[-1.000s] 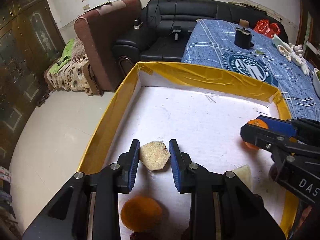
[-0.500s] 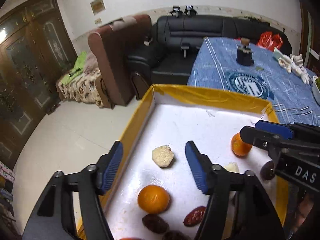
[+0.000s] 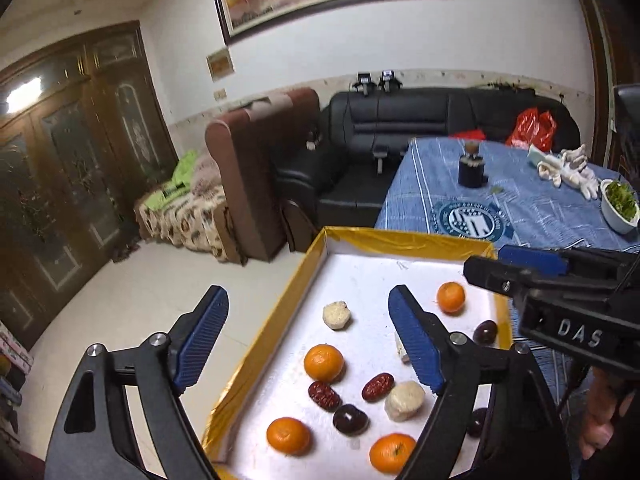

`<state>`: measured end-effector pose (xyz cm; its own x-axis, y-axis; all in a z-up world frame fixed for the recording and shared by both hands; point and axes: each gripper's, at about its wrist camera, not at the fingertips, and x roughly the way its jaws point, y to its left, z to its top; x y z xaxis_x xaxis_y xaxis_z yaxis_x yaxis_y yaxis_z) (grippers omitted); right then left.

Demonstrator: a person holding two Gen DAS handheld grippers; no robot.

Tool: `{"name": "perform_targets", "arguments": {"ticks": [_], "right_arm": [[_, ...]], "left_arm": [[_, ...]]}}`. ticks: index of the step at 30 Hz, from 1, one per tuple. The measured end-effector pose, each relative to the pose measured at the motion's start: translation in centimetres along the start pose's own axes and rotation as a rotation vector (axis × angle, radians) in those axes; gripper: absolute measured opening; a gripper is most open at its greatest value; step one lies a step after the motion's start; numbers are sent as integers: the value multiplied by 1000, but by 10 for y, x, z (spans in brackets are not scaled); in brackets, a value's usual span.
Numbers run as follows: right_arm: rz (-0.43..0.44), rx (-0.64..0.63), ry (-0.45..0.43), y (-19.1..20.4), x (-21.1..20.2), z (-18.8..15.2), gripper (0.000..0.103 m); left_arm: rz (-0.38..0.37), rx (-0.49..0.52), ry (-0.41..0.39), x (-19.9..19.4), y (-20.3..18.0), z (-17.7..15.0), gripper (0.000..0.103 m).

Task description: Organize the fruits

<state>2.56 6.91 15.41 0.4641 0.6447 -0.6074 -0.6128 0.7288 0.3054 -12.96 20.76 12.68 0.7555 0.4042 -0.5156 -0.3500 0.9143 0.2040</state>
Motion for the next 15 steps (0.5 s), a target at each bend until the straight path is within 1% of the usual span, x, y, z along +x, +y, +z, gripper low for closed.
{"name": "perform_targets", "arguments": {"ticks": [1, 2, 5, 7, 10, 12, 15], "right_arm": [[-1, -9, -7, 3, -5, -1, 45], [-3, -20, -11, 7, -10, -3, 49], [0, -45, -28, 17, -27, -11, 51], [1, -66, -33, 23, -39, -17, 52], [8, -88, -42, 29, -55, -27, 56], [12, -110, -51, 34, -67, -36, 59], [28, -130, -72, 39, -85, -48, 63]], "left_arm": [[5, 0, -11, -7, 1, 0, 84], [9, -1, -17, -11, 1, -1, 84], [17, -16, -45, -30, 5, -2, 85], [49, -27, -59, -43, 6, -5, 89], [81, -31, -85, -58, 6, -7, 90], [91, -39, -77, -66, 7, -10, 102], [115, -38, -74, -76, 7, -14, 103]]}}
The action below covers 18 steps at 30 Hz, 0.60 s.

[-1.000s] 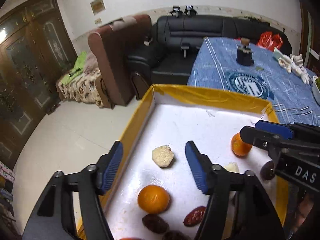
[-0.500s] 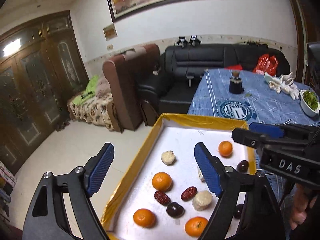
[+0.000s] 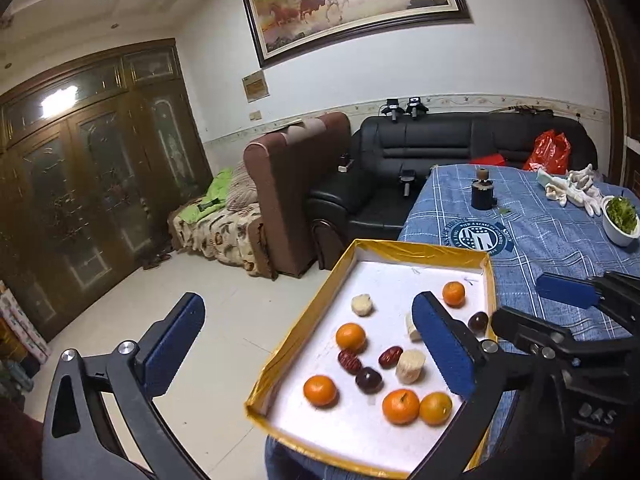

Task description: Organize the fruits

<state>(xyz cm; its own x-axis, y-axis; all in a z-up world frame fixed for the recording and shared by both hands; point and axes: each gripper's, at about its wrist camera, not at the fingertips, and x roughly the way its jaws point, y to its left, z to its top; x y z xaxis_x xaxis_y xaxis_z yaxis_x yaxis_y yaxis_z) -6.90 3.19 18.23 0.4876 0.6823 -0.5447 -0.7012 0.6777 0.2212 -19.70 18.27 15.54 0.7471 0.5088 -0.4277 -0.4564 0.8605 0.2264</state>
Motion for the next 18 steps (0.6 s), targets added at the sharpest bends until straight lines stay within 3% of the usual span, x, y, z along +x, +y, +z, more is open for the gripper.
{"name": "perform_targets", "arguments": {"ticks": [5, 9, 18], "right_arm": [[8, -19, -18, 10, -16, -17, 70], [2, -23, -13, 10, -15, -27, 70], [-27, 21, 10, 4, -4, -38, 70]], "left_arm": [[-40, -7, 8, -11, 1, -10, 103], [-8, -1, 11, -15, -4, -17, 103], [-10, -30, -4, -16, 0, -24, 103]]}}
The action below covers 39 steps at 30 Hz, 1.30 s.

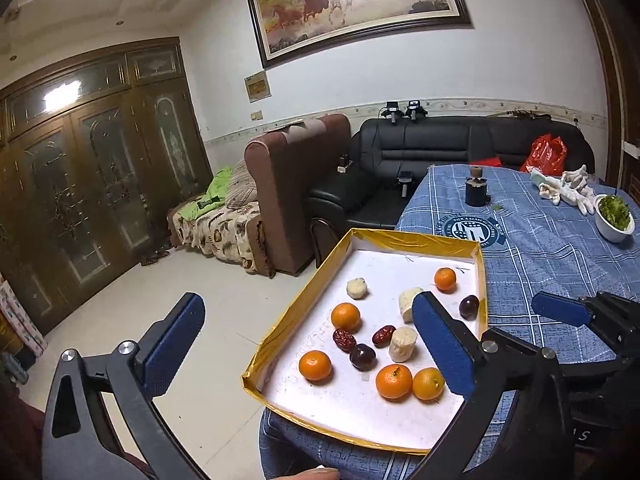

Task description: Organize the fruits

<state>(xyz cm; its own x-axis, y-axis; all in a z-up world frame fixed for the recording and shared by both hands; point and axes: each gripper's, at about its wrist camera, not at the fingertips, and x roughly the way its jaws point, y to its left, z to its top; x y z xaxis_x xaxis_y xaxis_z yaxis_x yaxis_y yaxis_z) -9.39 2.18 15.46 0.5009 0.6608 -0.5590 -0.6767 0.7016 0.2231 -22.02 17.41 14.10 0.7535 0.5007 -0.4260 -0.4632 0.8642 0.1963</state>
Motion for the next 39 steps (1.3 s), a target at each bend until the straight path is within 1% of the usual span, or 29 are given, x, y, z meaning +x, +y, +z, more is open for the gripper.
{"name": "perform_targets", "arguments": {"ticks": [5, 12, 18, 28, 34, 39], "right_arm": [[-6, 23, 8, -2, 9, 1, 70], [-20, 17, 23, 1, 19, 0, 70], [-25, 4, 35, 7, 24, 0, 70], [-37, -15, 44, 16, 30, 1, 70], [-40, -9, 44, 17, 32, -2, 70], [-33, -5, 62, 19, 36, -6, 70]], "left_arm": [[-7, -21, 28, 9, 2, -3, 103], [4, -43, 52, 19, 11, -7, 103], [14, -44, 64, 25, 15, -9, 103], [-8, -40, 87, 32, 20, -14, 103], [-10, -48, 109, 37, 26, -19, 103], [-8, -46, 121, 39, 30, -24, 103]]}}
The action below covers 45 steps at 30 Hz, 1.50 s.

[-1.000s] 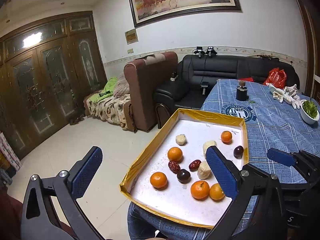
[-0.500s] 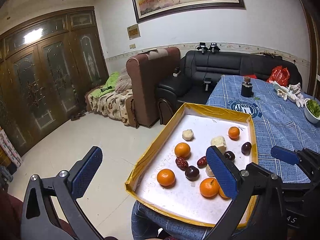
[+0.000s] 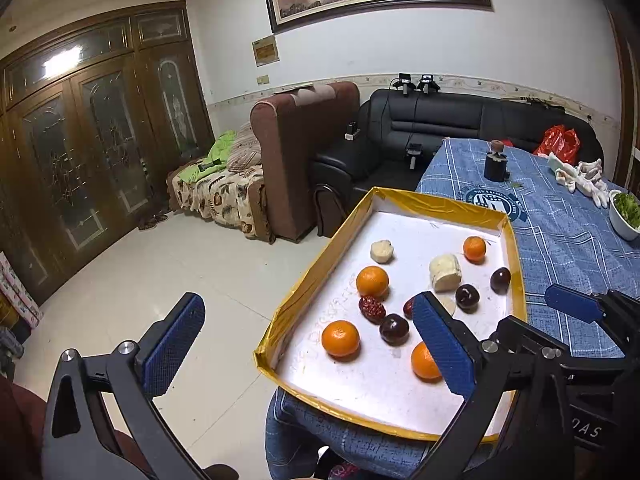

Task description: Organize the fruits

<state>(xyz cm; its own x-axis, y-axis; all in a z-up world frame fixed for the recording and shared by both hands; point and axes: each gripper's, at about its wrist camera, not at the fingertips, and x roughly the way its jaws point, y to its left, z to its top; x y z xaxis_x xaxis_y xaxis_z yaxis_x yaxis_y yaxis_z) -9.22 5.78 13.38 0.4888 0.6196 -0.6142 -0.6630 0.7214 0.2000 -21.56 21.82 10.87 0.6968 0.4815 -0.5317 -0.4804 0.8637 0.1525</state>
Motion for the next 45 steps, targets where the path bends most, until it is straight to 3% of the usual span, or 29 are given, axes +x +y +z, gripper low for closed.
{"name": "perform_targets", "arguments": {"ticks": [45], "right_arm": [[3, 47, -9, -7, -1, -1, 70]], "left_arm": [[-34, 15, 54, 7, 3, -11, 103]]}}
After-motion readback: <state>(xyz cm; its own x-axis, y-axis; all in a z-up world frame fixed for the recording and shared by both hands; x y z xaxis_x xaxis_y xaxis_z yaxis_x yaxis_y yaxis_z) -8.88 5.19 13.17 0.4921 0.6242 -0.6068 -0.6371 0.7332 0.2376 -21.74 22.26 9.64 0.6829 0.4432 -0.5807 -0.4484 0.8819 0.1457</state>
